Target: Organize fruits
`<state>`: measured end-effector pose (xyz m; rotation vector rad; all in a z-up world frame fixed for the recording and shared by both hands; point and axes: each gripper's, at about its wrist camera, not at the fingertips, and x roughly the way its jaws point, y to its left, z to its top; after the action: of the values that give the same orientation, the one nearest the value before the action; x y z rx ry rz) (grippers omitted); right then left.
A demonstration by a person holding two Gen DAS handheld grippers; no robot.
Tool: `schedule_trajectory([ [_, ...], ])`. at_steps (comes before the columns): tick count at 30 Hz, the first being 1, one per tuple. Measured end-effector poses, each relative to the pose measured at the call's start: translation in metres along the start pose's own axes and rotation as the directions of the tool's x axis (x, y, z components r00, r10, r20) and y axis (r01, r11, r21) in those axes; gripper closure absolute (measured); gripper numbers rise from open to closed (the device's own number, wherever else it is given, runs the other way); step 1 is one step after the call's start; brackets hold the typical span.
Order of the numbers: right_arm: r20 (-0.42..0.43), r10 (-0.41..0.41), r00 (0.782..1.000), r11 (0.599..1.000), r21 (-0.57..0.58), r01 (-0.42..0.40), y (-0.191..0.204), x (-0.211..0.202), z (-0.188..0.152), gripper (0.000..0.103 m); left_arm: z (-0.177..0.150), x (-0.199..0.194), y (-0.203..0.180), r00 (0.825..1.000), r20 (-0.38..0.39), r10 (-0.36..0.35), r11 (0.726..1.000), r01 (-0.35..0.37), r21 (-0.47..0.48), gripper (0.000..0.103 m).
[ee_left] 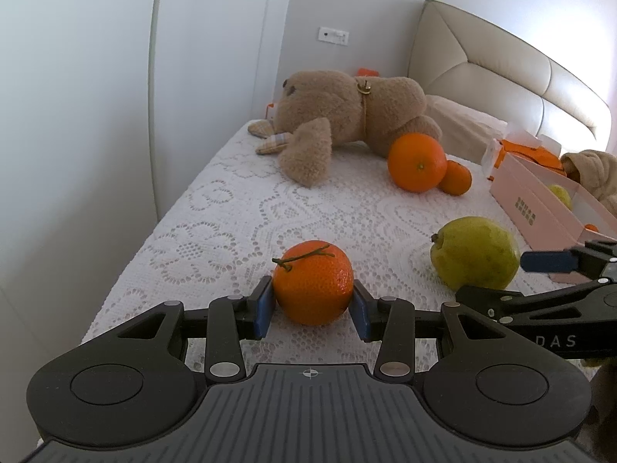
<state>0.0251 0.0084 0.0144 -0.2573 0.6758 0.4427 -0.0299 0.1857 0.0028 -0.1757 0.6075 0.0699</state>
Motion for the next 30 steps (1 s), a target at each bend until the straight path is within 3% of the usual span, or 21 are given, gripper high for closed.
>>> schedule_trajectory([
  [11,0.006,-0.030,1.000,0.992,-0.123,0.030,0.015,0.017,0.018,0.019,0.000,-0.001,0.002,1.000,0.002,-0.008,1.000,0.008,-0.011,0.057],
  [12,0.003,-0.031,1.000,0.991,-0.128,0.032,0.016,0.020,0.019,0.020,0.000,-0.001,0.002,1.000,0.002,-0.008,1.000,0.008,-0.011,0.057],
  [14,-0.004,-0.007,1.000,0.991,-0.131,0.006,0.017,0.020,0.021,0.037,0.000,-0.001,0.002,1.000,0.003,-0.009,1.000,0.009,-0.012,0.057],
  [16,-0.013,0.003,1.000,0.992,-0.123,-0.005,0.017,0.017,0.021,0.041,0.000,-0.001,0.002,1.000,0.002,-0.010,1.000,0.010,-0.014,0.057],
  [24,-0.024,-0.004,1.000,1.000,0.027,0.004,-0.016,-0.024,0.006,0.041,0.000,0.000,-0.001,1.000,-0.003,0.003,1.000,-0.003,0.003,0.057],
  [30,-0.031,-0.116,0.993,0.985,0.127,0.119,-0.049,-0.062,-0.024,0.041,0.001,-0.001,-0.009,1.000,-0.007,0.022,0.999,-0.022,0.030,0.057],
])
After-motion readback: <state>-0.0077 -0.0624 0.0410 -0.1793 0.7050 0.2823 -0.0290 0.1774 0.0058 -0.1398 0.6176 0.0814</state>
